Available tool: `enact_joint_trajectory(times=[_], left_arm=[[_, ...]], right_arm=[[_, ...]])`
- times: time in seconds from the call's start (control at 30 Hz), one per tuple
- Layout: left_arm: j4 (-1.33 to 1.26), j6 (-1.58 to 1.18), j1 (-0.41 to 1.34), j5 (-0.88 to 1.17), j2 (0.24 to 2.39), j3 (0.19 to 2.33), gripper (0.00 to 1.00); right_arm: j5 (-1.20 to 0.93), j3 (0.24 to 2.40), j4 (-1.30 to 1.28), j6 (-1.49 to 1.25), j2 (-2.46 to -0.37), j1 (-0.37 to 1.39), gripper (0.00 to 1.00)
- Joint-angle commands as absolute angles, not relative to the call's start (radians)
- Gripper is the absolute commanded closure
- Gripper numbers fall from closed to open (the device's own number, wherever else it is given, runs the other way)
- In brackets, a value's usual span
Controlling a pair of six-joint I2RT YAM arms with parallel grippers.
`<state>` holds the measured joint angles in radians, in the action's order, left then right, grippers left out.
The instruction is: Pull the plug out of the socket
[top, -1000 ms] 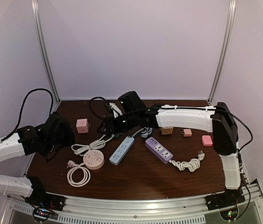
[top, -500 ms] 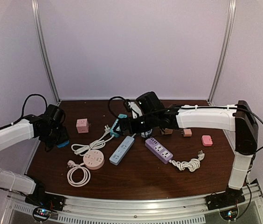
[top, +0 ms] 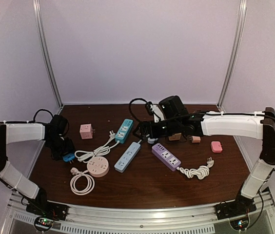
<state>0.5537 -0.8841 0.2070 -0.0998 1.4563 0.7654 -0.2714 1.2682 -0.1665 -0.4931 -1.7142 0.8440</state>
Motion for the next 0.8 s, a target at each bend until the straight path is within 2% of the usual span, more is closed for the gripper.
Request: enact_joint_trajectory(times=[0.0, 0.23, 0.4, 0.57, 0.77], left_arm=[[0.471, -0.858, 0.183, -0.074, 1.492, 0.762, 0.63], [0.439, -0.843, 0.178, -0.095, 1.550, 0.788, 0.58], [0.423, -0.827, 0.178, -0.101, 1.572, 0.800, 0.46], [0.419, -0.805, 0.178, -0.111, 1.572, 0.812, 0.30], [0.422, -0.783, 0.178, -0.114, 1.548, 0.826, 0.17]], right_arm=[[-0.236, 1.225, -0.139, -0.482, -1.655, 0.820, 0.00], [-0.221, 1.180, -0.143, -0.479, -1.614, 0.794, 0.00], [-0.193, 1.158, -0.155, -0.470, -1.592, 0.776, 0.00], [-0.170, 1.142, -0.165, -0.463, -1.573, 0.765, 0.00], [-0.150, 1.138, -0.176, -0.460, -1.568, 0.758, 0.00]])
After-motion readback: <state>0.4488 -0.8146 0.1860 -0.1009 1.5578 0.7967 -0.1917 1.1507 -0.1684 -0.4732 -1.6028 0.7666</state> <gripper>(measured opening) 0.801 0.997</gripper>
